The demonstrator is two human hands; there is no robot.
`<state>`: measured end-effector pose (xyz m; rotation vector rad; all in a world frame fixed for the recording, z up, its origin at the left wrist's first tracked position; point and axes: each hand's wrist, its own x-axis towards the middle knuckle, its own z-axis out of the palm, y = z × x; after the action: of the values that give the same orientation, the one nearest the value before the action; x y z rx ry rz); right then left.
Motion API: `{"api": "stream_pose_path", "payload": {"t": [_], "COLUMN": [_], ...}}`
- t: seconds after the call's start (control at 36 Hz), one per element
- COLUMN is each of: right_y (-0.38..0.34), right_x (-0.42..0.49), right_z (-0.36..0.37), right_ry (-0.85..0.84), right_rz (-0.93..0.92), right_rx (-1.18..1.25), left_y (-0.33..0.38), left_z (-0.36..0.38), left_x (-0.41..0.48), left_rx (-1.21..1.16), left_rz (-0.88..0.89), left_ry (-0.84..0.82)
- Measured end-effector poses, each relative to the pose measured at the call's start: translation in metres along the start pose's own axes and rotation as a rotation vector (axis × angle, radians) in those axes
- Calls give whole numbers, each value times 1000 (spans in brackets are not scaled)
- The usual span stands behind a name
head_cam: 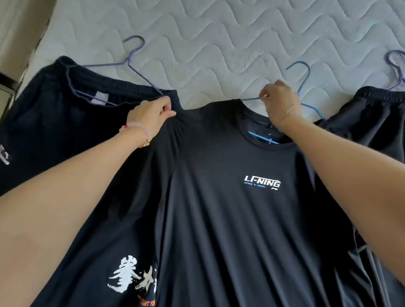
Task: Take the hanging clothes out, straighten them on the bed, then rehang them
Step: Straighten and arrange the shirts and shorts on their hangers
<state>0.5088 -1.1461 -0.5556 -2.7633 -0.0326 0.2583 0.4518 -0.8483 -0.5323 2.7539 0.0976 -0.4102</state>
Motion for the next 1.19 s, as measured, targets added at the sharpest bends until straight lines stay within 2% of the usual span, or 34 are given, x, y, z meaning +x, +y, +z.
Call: {"api": "stream_pose_path", "payload": {"t": [0.08,0.19,0.31,0.42,0.56,0.67,0.78,0.86,0.97,1.06,1.14,1.19], "right_y": [9,46,105,158,189,198,188,174,146,122,103,93], "right_x": [-19,-61,-114,-167,-218,-240,-249,-252,-262,-269,-276,-281], "right_z": [-3,-29,-62,-77,-69,-57,-48,-41,-34,-25,-10,0], "right_ry": [-91,1,76,90,81,36,13,-11,112,153,113,85], "right_rz": [0,110,293,490,681,748,709,654,548,418,254,163], "right_rx": [204,312,254,216,378,592,777,829,627,476,384,306], "left_y": [2,16,51,96,143,158,164,174,191,212,245,269], "left_z": [11,26,42,67,105,128,137,136,127,119,116,117], "left_x": [-6,-19,-34,-48,-81,-97,-99,-100,-101,-101,-100,-99], "left_rx": [207,338,280,147,34,90,177,237,250,30,-155,-141], "left_rz": [-22,70,268,337,428,490,485,443,346,244,286,333], "left_ry": [38,160,150,-36,-65,-91,-63,-112,-191,-235,-243,-234]}}
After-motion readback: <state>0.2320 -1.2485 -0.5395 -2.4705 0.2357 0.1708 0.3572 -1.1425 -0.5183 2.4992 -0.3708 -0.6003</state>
